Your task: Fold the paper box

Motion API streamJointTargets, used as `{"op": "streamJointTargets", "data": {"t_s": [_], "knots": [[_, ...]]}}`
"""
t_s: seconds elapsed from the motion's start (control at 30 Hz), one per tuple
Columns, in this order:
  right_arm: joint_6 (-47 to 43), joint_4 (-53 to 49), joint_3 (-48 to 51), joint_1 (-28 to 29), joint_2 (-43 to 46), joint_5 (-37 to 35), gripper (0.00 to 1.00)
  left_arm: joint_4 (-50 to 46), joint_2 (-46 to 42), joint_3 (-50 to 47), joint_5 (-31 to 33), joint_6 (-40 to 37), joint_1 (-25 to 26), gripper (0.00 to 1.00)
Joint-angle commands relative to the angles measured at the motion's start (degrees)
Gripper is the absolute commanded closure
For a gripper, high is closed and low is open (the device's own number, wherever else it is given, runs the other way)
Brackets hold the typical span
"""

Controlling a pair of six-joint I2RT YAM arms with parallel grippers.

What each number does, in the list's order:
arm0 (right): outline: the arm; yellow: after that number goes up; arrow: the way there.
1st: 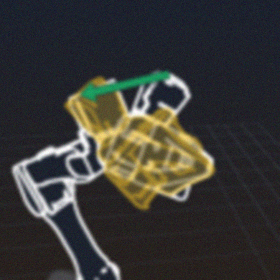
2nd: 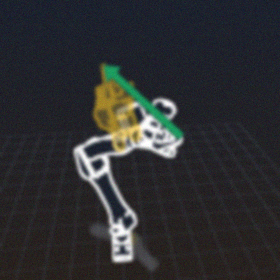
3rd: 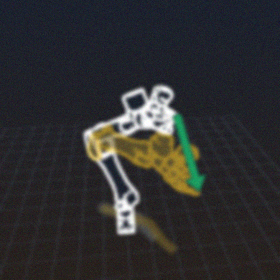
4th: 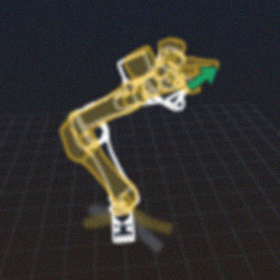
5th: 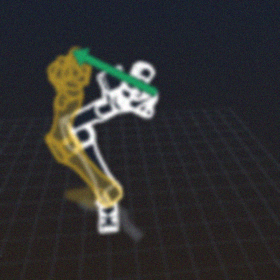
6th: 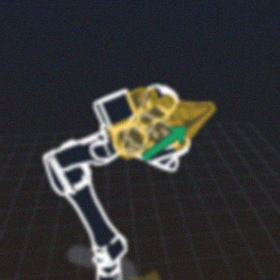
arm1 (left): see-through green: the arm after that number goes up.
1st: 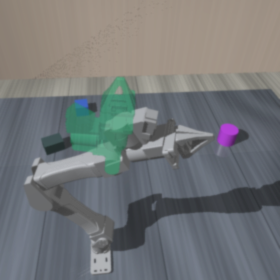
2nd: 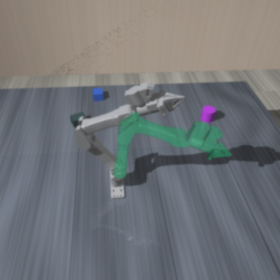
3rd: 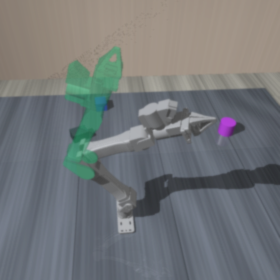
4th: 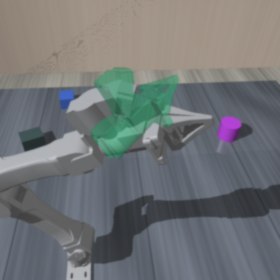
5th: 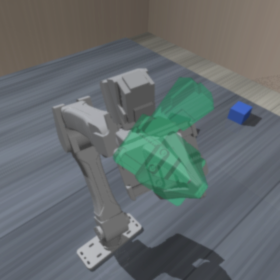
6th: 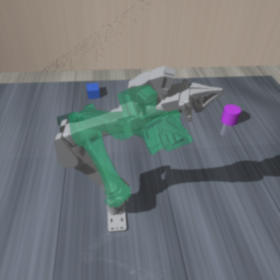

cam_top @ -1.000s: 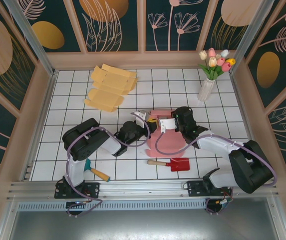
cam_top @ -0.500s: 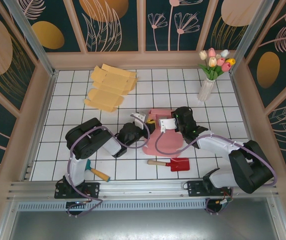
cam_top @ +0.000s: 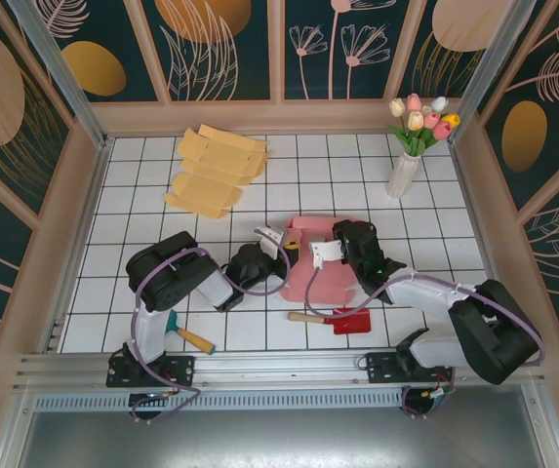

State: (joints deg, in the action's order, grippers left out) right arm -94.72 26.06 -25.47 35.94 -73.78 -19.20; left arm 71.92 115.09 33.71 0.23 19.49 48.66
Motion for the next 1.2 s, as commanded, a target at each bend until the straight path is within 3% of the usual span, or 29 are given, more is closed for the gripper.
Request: {"op": "streamJointTargets", "data": {"t_s": [0.0, 0.4, 0.7, 0.83, 1.07, 1.17], "knots": [[-2.67, 2.85, 1.76, 1.47, -0.66, -0.90, 1.00, 0.85, -0.29, 1.04, 0.97, -1.51, -0.33, 0.78], [-2.14, 5.74, 2.40, 2.85, -2.55, -2.95, 1.00, 3.72, -0.54, 0.37, -0.24, -1.36, 0.58, 0.77], [-0.96, 4.53, 1.92, 2.99, -2.87, -3.28, 1.00, 0.50, -1.01, 3.33, 5.05, -3.14, 3.16, 0.78], [-0.47, 3.49, 1.92, 2.99, -2.25, -3.09, 1.00, -5.33, 0.50, 6.89, 10.21, -3.57, 3.13, 0.79], [0.52, 1.66, 1.36, 2.81, -1.99, -2.74, 1.00, -1.49, 0.50, 4.56, 7.69, -4.47, 3.19, 0.83], [0.54, 1.96, 1.39, 2.82, -2.06, -2.73, 1.00, -4.18, -0.21, 4.98, 11.43, -5.24, 3.17, 0.83]]}}
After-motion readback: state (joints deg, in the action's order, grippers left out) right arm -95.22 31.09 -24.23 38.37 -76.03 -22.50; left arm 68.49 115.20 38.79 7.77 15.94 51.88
